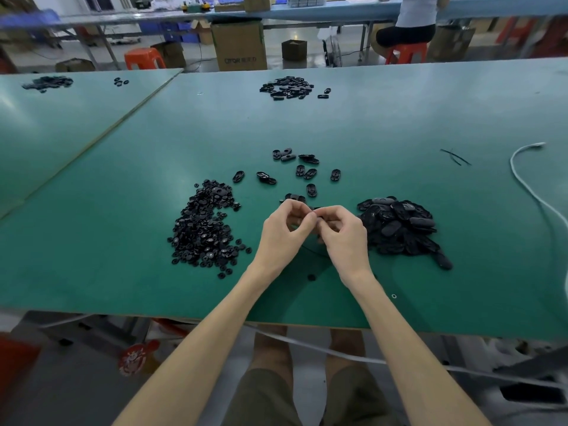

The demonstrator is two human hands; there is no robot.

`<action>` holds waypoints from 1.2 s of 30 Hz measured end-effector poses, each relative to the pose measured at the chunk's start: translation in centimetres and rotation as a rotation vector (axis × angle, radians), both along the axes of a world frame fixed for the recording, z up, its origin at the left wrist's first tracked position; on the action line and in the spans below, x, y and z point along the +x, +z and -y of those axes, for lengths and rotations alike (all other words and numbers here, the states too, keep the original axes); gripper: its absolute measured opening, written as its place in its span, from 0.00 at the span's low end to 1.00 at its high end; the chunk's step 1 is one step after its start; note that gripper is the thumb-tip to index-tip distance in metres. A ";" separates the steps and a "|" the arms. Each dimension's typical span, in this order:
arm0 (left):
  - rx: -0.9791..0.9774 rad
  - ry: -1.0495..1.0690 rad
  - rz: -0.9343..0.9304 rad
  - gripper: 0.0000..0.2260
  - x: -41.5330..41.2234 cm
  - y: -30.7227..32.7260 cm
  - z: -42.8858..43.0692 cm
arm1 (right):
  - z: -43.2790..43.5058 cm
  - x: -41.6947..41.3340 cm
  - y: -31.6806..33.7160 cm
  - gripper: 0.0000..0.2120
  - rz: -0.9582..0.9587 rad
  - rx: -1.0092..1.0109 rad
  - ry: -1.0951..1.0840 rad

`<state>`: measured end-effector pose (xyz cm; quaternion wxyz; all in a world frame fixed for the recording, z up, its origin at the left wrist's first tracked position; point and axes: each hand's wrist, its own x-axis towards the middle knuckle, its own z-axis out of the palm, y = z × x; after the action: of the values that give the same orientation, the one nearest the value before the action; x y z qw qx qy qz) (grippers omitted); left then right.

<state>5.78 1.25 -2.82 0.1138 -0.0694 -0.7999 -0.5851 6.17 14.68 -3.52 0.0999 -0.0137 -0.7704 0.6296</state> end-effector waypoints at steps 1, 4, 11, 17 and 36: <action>-0.010 0.004 -0.004 0.02 -0.1 -0.1 0.0 | 0.0 0.0 0.0 0.08 0.001 0.016 0.009; -0.011 0.020 -0.010 0.02 -0.2 -0.3 0.2 | 0.1 0.1 0.0 0.08 -0.007 0.042 0.022; 0.097 0.099 0.055 0.03 -0.3 -0.5 0.5 | -0.1 0.2 0.2 0.09 -0.018 -0.077 -0.029; 0.097 0.115 0.065 0.02 -0.4 -0.5 0.7 | -0.1 0.3 0.3 0.07 -0.008 -0.093 0.002; 0.041 0.096 0.113 0.02 -0.8 -0.8 0.7 | -0.2 0.5 0.6 0.11 -0.011 -0.086 0.068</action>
<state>4.97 0.55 -3.66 0.0976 0.0045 -0.7955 -0.5981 6.62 14.87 -2.93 0.0819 0.0114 -0.7421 0.6652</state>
